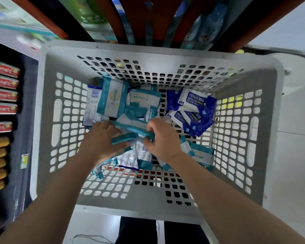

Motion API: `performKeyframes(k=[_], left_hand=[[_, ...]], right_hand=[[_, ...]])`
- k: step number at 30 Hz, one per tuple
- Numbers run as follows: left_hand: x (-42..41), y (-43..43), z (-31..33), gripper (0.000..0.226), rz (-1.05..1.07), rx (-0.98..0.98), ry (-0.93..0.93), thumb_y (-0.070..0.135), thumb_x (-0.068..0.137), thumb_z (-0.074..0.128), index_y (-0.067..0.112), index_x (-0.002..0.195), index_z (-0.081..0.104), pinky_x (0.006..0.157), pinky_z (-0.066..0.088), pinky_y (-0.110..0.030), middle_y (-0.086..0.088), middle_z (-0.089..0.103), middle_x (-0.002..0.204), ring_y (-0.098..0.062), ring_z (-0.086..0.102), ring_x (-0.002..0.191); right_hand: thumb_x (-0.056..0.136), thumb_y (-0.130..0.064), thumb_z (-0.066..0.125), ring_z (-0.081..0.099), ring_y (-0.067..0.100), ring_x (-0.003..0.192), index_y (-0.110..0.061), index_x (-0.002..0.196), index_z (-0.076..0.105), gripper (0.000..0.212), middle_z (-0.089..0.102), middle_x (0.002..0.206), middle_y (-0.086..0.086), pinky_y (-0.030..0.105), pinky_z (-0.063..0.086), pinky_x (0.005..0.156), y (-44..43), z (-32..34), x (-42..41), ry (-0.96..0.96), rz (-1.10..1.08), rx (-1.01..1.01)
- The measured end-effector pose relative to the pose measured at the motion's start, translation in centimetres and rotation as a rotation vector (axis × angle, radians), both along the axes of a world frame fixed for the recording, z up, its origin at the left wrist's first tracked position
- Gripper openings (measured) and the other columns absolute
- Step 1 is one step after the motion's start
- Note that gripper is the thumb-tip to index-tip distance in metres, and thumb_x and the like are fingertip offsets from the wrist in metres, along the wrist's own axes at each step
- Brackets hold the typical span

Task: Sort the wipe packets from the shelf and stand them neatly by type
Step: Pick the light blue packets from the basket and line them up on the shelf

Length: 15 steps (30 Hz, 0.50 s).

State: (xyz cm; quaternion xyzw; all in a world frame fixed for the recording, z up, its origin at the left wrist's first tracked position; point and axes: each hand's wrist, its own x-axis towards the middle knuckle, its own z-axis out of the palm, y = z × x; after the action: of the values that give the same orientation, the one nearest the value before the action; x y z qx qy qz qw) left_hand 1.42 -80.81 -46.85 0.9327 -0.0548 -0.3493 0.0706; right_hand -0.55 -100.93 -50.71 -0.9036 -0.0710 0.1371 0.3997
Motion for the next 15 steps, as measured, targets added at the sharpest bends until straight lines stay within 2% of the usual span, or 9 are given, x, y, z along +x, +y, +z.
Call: performKeyframes(k=[2, 4, 6, 9, 10, 12, 13, 15], left_hand=[[-0.3, 0.1, -0.5, 0.035, 0.143, 0.013, -0.116, 0.037, 0.084, 0.066, 0.02, 0.115, 0.067, 0.093, 0.043, -0.043, -0.007, 0.053, 0.125, -0.028, 0.046, 0.115], [-0.1, 0.2, -0.8, 0.049, 0.262, 0.095, -0.144, 0.034, 0.08, 0.072, 0.018, 0.123, 0.057, 0.098, 0.041, -0.048, -0.008, 0.046, 0.128, -0.03, 0.041, 0.121], [0.3, 0.4, -0.9, 0.069, 0.324, 0.14, -0.072, 0.04, 0.073, 0.078, 0.017, 0.13, 0.047, 0.1, 0.04, -0.049, -0.01, 0.045, 0.129, -0.031, 0.041, 0.122], [1.2, 0.5, -0.8, 0.079, 0.36, 0.188, 0.006, 0.047, 0.062, 0.085, 0.016, 0.124, 0.048, 0.093, 0.045, -0.044, -0.01, 0.055, 0.118, -0.03, 0.049, 0.112], [1.5, 0.5, -0.7, 0.077, 0.369, 0.212, 0.033, 0.048, 0.06, 0.086, 0.015, 0.119, 0.051, 0.092, 0.047, -0.043, -0.009, 0.057, 0.113, -0.029, 0.051, 0.108], [1.9, 0.4, -0.6, 0.067, 0.404, 0.203, 0.092, 0.045, 0.06, 0.087, 0.015, 0.111, 0.056, 0.091, 0.049, -0.044, -0.008, 0.061, 0.107, -0.029, 0.057, 0.101], [2.1, 0.3, -0.3, 0.062, 0.456, 0.141, 0.116, 0.039, 0.06, 0.088, 0.014, 0.109, 0.057, 0.089, 0.05, -0.045, -0.007, 0.063, 0.106, -0.028, 0.059, 0.098], [2.5, 0.0, 0.5, 0.055, 0.581, -0.024, 0.136, 0.025, 0.061, 0.089, 0.012, 0.106, 0.06, 0.083, 0.054, -0.043, -0.008, 0.067, 0.103, -0.028, 0.064, 0.089]], right_hand=[[0.075, -0.028, 0.073, 0.055, 0.02, 0.079, -0.012, 0.083, 0.061, 0.022, 0.06, 0.086, 0.002, 0.036, 0.048, 0.071, 0.4, -0.6, -0.4, 0.079, 0.141, -0.023], [0.082, -0.03, 0.071, 0.054, 0.023, 0.097, -0.01, 0.096, 0.064, 0.025, 0.059, 0.105, 0.006, 0.035, 0.048, 0.079, 0.7, -1.1, -0.6, 0.203, 0.101, -0.015], [0.086, -0.024, 0.067, 0.05, 0.022, 0.109, -0.012, 0.112, 0.059, 0.03, 0.05, 0.12, 0.007, 0.035, 0.05, 0.086, 1.2, -1.4, -0.5, 0.274, 0.034, -0.071], [0.085, -0.026, 0.068, 0.047, 0.026, 0.119, -0.016, 0.137, 0.038, 0.061, 0.042, 0.133, 0.008, 0.039, 0.046, 0.095, 1.9, -1.4, 0.1, 0.366, 0.011, -0.181], [0.085, -0.029, 0.068, 0.049, 0.027, 0.118, -0.017, 0.14, 0.034, 0.067, 0.045, 0.133, 0.008, 0.041, 0.045, 0.095, 2.1, -1.3, 0.4, 0.388, 0.007, -0.219], [0.082, -0.034, 0.069, 0.056, 0.028, 0.11, -0.018, 0.135, 0.037, 0.064, 0.056, 0.123, 0.007, 0.04, 0.048, 0.09, 2.2, -1.2, 0.8, 0.431, 0.001, -0.278], [0.082, -0.034, 0.07, 0.059, 0.027, 0.104, -0.018, 0.129, 0.042, 0.057, 0.06, 0.116, 0.005, 0.039, 0.05, 0.086, 2.1, -0.8, 1.1, 0.47, -0.029, -0.252], [0.084, -0.03, 0.069, 0.062, 0.024, 0.099, -0.019, 0.122, 0.046, 0.046, 0.063, 0.112, 0.002, 0.04, 0.053, 0.083, 1.4, 0.1, 1.5, 0.583, -0.162, -0.055]])
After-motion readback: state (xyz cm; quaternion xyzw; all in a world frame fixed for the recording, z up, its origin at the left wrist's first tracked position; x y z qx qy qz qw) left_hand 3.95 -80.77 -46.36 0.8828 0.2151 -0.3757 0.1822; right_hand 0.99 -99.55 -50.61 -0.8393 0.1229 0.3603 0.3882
